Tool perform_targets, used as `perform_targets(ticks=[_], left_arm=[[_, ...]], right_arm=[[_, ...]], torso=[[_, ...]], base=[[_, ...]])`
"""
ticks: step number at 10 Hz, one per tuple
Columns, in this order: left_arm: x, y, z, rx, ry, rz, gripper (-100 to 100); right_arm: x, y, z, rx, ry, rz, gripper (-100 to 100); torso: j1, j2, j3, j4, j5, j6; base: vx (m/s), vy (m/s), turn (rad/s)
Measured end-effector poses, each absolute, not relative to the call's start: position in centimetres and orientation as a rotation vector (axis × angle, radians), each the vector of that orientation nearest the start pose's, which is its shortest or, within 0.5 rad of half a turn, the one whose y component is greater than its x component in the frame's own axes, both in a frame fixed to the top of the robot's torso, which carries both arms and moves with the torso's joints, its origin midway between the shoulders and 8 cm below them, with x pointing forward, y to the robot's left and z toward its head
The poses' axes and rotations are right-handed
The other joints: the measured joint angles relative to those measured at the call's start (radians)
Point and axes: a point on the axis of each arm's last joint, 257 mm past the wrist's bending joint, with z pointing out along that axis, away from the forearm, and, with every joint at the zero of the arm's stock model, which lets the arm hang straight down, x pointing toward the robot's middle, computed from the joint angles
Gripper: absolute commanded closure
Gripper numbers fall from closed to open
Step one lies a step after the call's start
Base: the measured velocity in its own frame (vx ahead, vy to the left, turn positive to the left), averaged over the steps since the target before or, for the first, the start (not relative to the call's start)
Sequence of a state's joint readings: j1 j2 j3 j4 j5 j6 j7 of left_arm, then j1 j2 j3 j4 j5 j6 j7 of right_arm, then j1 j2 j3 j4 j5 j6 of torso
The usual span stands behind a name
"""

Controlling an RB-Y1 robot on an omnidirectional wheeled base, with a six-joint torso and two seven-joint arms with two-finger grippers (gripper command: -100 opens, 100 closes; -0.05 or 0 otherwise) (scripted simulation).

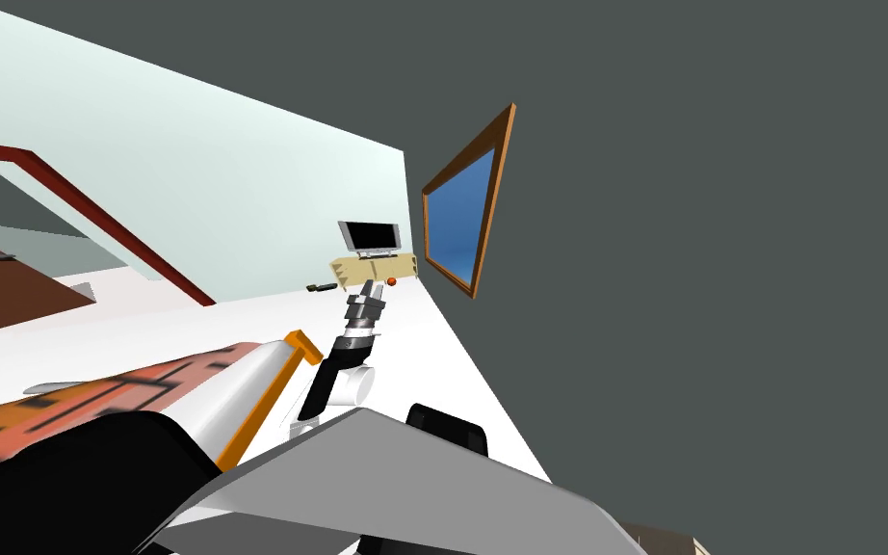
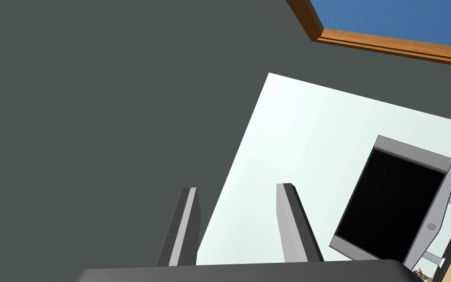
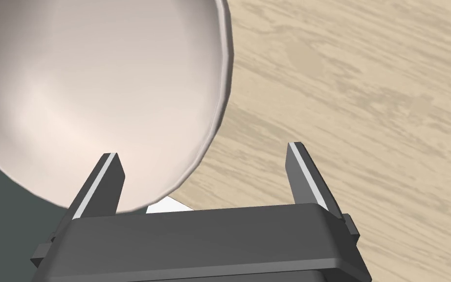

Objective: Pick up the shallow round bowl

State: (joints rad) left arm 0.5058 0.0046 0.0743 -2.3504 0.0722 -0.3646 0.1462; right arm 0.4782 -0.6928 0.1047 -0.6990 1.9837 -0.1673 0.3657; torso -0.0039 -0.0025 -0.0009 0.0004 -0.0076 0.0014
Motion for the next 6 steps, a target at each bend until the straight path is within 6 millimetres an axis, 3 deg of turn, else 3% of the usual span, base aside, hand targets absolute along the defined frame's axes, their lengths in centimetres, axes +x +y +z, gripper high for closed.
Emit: perform_targets(ticks=[1,3,6], left_arm=[[34.5,31.2,3.0,-0.8,0.568,-1.394,0],[34.5,31.2,3.0,-0.8,0.568,-1.394,0],[34.5,31.2,3.0,-0.8,0.568,-1.394,0]], right_arm=[[-3.2,-62.9,-57.0,-1.569,2.742,-0.669,-100],[-3.9,-63.1,-57.1,-1.545,2.766,-0.663,-100],[-4.3,-62.3,-57.6,-1.5,2.787,-0.635,-100]], torso=[[0.0,0.0,0.0,0.0,0.0,0.0],[0.001,0.003,0.002,0.001,-0.003,-0.002],[-0.003,-0.002,0.0,0.001,-0.007,-0.002]], base=[[0.004,-0.003,-0.014],[-0.073,0.047,0.238],[-0.003,0.002,0.011]])
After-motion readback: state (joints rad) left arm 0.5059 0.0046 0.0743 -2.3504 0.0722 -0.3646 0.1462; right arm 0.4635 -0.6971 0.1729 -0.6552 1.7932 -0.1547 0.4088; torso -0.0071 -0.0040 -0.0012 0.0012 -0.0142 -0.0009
